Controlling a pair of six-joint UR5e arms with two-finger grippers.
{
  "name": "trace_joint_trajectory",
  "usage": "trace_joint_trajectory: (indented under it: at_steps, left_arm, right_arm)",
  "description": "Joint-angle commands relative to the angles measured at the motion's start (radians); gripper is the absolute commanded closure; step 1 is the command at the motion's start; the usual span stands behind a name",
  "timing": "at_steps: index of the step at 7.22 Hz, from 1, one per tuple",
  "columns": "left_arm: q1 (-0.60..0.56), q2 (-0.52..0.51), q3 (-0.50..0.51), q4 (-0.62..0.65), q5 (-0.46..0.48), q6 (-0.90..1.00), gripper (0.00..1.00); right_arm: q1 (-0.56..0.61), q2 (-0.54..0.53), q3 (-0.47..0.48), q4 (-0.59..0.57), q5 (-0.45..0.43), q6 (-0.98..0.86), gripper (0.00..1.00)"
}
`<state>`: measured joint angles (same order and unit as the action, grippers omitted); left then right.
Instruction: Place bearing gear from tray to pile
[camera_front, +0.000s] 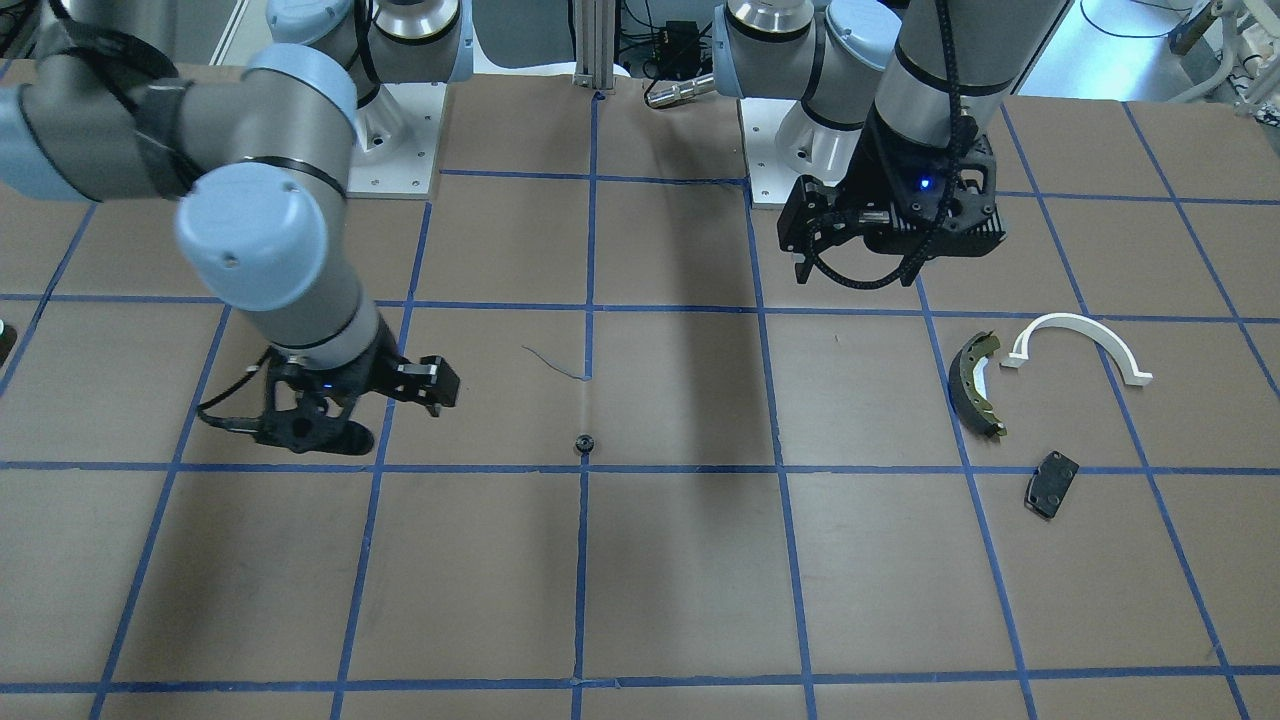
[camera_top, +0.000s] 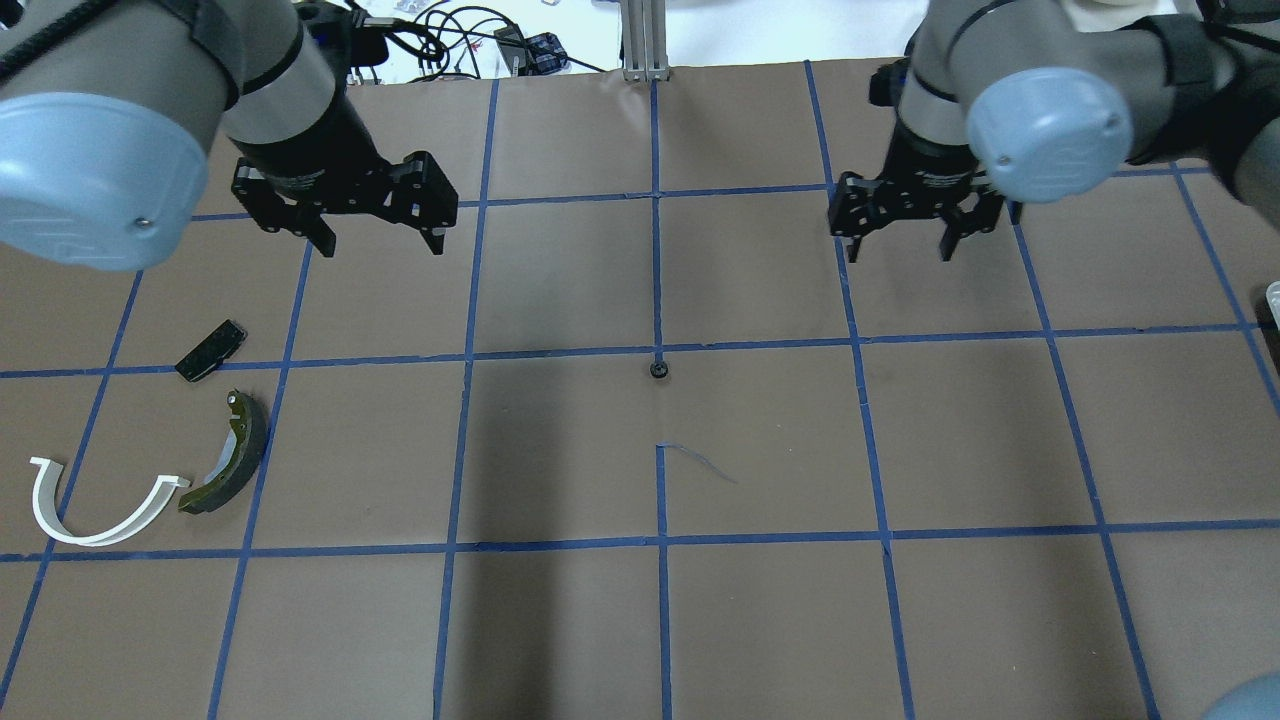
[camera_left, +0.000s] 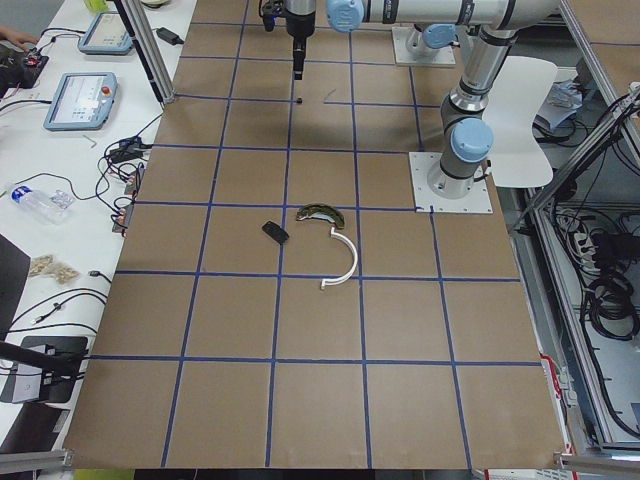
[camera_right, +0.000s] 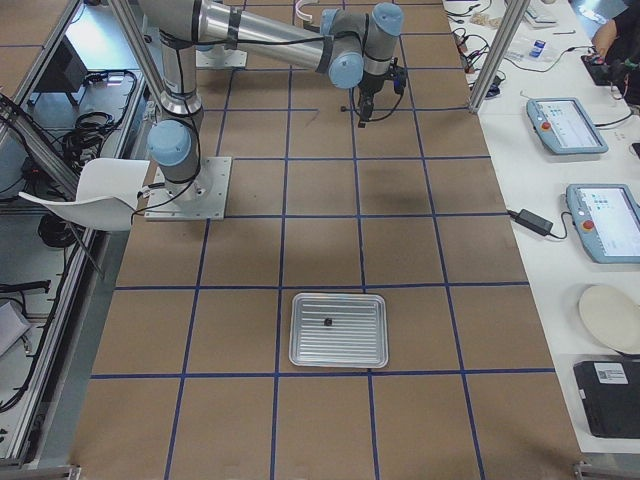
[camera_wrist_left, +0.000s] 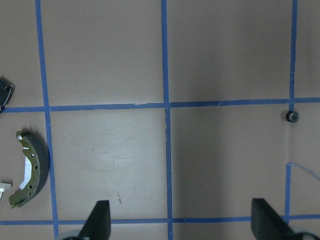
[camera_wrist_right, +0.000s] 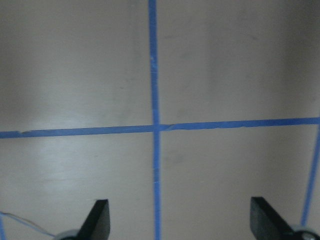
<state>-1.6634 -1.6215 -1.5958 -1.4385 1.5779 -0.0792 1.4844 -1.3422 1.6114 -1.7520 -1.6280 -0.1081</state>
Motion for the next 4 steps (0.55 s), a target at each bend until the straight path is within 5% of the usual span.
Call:
trace_joint_trajectory:
  at_steps: [1, 4]
  left_arm:
    - [-0.12, -0.102, 0.007, 0.078, -0.077, -0.123, 0.0]
    - [-0.244, -0.286, 0.005, 0.274, -0.072, -0.246, 0.0]
  right_arm:
    - [-0.247, -0.081, 0.031, 0.006, -0.072, -0.381, 0.0]
    - [-0.653, -0.075, 0.056, 0.005, -0.018, -0.779, 0.0]
